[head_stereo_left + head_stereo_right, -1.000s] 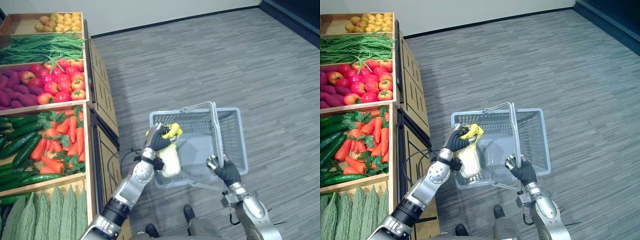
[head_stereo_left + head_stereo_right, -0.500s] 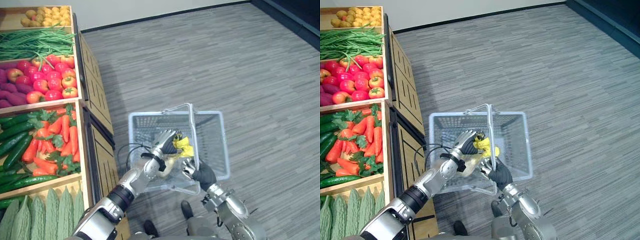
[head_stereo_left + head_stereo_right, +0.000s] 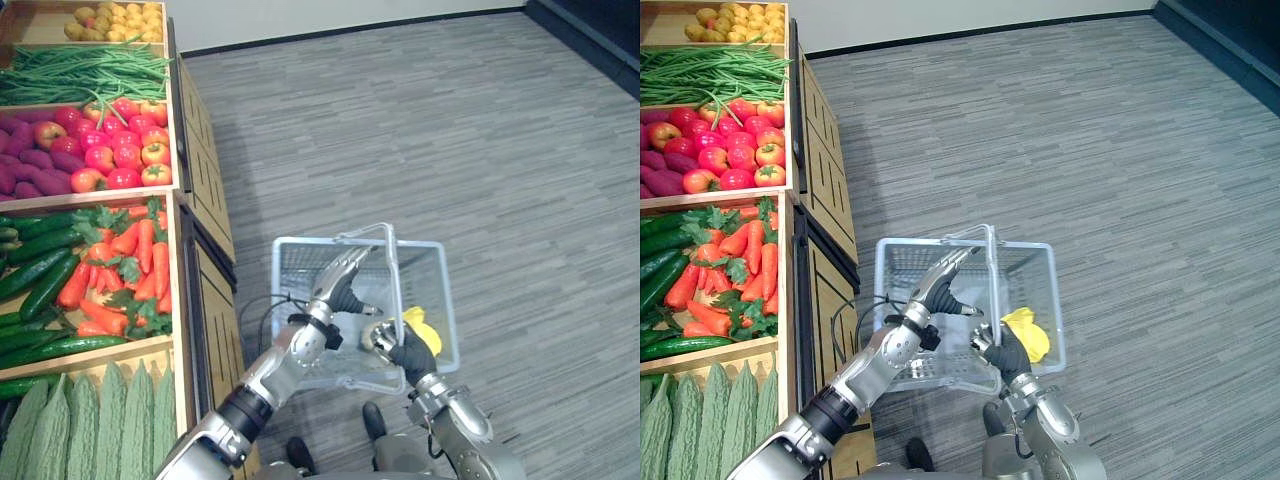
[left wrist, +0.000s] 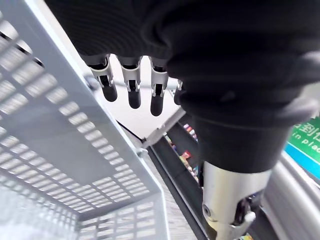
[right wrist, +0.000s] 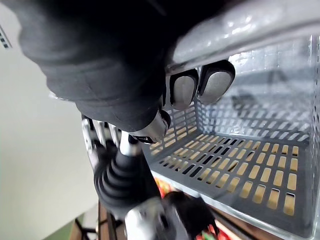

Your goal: Pick vegetable in the basket

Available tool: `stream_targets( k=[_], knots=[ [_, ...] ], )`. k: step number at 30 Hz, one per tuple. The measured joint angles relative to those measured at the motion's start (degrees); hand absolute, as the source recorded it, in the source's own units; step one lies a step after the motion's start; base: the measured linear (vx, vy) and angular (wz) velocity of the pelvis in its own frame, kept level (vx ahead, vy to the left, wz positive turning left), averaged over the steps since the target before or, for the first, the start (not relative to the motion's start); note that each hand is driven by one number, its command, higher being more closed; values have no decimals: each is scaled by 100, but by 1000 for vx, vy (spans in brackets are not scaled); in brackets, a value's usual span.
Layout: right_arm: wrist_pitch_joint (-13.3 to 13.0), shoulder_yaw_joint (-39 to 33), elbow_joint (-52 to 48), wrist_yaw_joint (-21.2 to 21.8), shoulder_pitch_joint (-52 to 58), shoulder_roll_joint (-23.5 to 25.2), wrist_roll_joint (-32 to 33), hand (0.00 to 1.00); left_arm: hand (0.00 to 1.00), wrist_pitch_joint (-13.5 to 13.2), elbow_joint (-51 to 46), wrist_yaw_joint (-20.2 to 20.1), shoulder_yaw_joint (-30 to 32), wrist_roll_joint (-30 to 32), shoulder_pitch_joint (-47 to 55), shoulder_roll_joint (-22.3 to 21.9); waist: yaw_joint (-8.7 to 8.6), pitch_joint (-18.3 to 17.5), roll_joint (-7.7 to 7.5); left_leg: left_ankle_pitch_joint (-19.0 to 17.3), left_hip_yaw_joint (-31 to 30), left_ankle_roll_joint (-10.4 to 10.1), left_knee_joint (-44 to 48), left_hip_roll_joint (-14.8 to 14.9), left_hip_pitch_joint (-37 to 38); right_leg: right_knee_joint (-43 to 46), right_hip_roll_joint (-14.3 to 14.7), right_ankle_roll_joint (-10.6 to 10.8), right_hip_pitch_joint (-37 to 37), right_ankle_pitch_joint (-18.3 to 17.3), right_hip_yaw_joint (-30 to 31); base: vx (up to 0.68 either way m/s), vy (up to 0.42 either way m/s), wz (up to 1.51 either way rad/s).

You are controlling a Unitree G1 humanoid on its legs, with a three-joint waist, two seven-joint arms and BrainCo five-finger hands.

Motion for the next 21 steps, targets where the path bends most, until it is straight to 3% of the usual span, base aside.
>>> stream_targets(
  k=[9,18,21],
  knots=[
    [1,-1240,-37,-221,115,17,-719,100,0,-98,-988,-381,1146,-1533,1184,-78,17,-116,67,0,-86,-1,-22,8,53,-27,9,33,105,-24,-112,-6,-21,5],
    [-1,-1822,293,-442,389,239,-1772,100,0,-98,-998,-232,2115,-2347,2120,-581,193,-241,163,-52,-91,-8,3,11,29,-29,36,75,86,-97,-124,-12,-15,0],
    [0,-1899,664,-532,389,324,-2134,100,0,-85,-1110,-99,2449,-2241,2281,-643,289,-238,158,-358,-52,-38,311,32,-72,814,67,65,-360,-689,-98,-17,-10,-8]
  ],
)
